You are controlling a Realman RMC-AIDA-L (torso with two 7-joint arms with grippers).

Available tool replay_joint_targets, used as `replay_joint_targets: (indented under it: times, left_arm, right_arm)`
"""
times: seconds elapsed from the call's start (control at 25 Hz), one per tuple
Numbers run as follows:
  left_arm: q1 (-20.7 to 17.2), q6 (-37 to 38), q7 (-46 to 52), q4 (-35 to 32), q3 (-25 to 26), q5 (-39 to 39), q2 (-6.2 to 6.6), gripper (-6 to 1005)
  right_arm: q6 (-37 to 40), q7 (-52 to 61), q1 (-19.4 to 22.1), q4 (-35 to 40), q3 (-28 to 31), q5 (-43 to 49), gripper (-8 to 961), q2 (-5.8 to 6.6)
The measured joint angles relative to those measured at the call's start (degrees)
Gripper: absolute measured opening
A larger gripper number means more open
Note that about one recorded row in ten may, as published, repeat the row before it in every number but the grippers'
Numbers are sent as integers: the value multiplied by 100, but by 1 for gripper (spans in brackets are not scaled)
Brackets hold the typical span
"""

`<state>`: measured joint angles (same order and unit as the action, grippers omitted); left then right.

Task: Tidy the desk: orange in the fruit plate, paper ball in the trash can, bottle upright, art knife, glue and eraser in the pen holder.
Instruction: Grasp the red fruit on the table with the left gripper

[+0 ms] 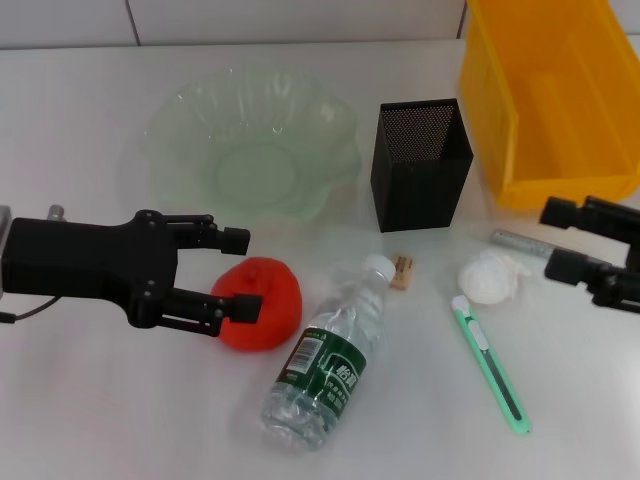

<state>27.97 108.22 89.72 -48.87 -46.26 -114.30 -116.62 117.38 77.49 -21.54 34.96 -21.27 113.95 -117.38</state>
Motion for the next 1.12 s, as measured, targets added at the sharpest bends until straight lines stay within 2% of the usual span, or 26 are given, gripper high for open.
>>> replay_joint_targets:
  times: [0.2, 0.4, 0.76, 1.0, 1.04, 1.12]
  left_arm:
    - [227, -390, 88, -273, 0, -748, -157, 784]
    - [264, -912, 34, -183, 1, -978, -179, 771]
    - [242, -1462, -261, 329, -6, -1005, -175, 747]
    - [253, -1732, -343, 499, -209, -1013, -177, 732]
    - [252, -2021, -354, 566, -506, -1014, -189, 729]
    - [253, -2267, -385, 638, -749, -1012, -192, 724]
  right_arm:
    - [-9, -19, 163, -5, 492, -8, 743, 34]
    - [-12, -100, 296, -12, 833, -8, 743, 35]
    - [-13, -162, 308, -25, 852, -8, 742, 13]
    - [-41, -164, 254, -25, 853, -8, 742, 14]
    - [-54, -164, 247, -25, 853, -8, 742, 15]
    - [-62, -165, 234, -26, 853, -8, 742, 16]
